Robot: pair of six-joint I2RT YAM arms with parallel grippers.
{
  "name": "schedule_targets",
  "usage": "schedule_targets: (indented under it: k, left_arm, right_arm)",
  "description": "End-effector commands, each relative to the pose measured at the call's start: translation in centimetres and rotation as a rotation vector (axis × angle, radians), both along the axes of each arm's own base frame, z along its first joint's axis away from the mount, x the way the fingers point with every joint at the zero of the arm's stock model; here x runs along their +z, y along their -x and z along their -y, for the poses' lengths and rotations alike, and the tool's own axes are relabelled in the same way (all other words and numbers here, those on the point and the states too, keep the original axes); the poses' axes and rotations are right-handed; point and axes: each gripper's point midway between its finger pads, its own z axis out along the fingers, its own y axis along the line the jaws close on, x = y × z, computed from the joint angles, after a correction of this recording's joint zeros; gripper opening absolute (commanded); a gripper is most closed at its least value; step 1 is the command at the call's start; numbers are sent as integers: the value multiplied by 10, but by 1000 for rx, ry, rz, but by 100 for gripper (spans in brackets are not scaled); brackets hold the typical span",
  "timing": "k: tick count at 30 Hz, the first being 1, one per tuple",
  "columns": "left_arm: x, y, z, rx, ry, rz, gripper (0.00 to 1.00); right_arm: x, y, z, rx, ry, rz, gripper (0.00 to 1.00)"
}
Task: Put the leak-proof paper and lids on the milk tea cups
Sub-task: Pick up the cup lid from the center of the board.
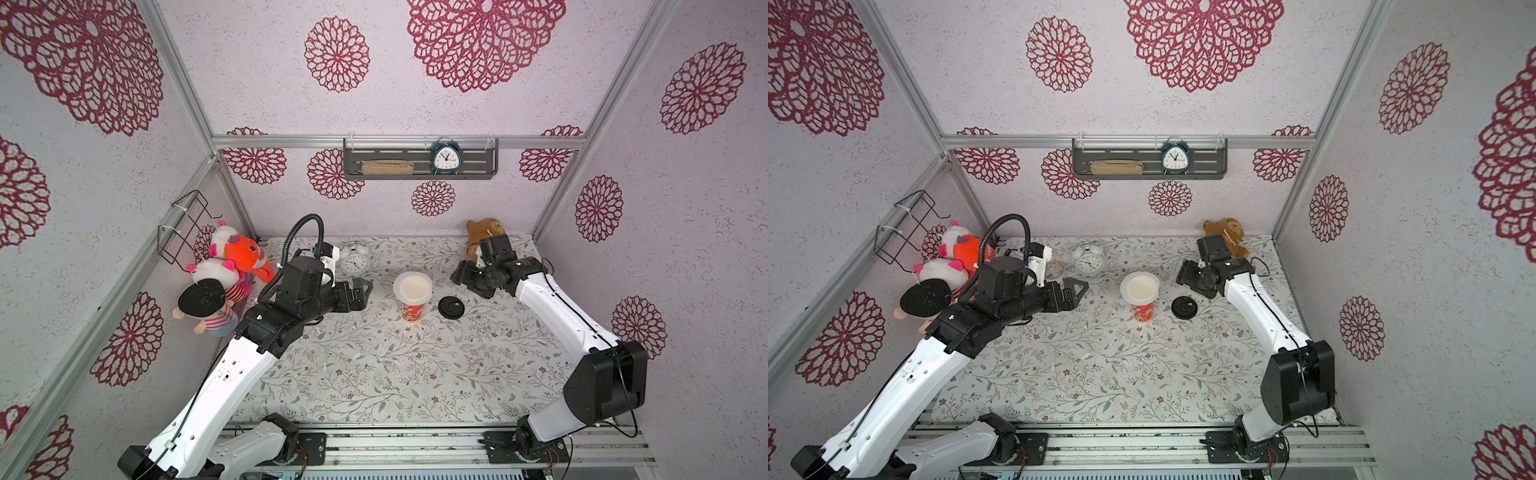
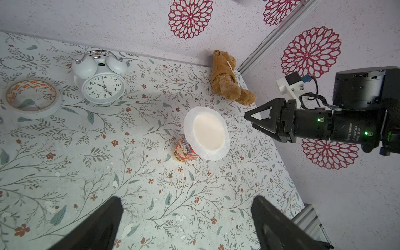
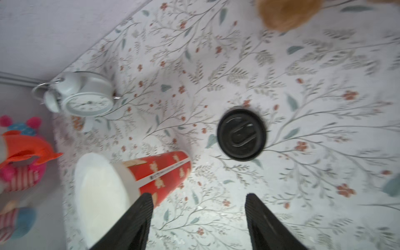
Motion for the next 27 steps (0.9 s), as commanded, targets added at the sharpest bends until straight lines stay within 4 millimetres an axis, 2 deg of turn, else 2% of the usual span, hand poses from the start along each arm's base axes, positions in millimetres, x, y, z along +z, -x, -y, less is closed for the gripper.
schedule_targets:
  k: [1,5,11,18,27]
  left_arm:
    - [16,2,-1,-1,2,41,97]
    - [12,-1,-4,28,-8,29,97]
    - [5,-2,-8,48,-23,18,97]
    - [6,-2,-11,53,-34,28,97]
    - [4,-2,-9,40,-37,25,97]
  right_arm:
    - [-21,9,43,-51,253,-95,73]
    - [-61,2,31,-14,242,-199,78]
    - [-94,-16,17,-23,246,-244,82]
    - [-118,-24,2,3,266,-285,87]
    - [-131,-28,-8,18,238,-299,89]
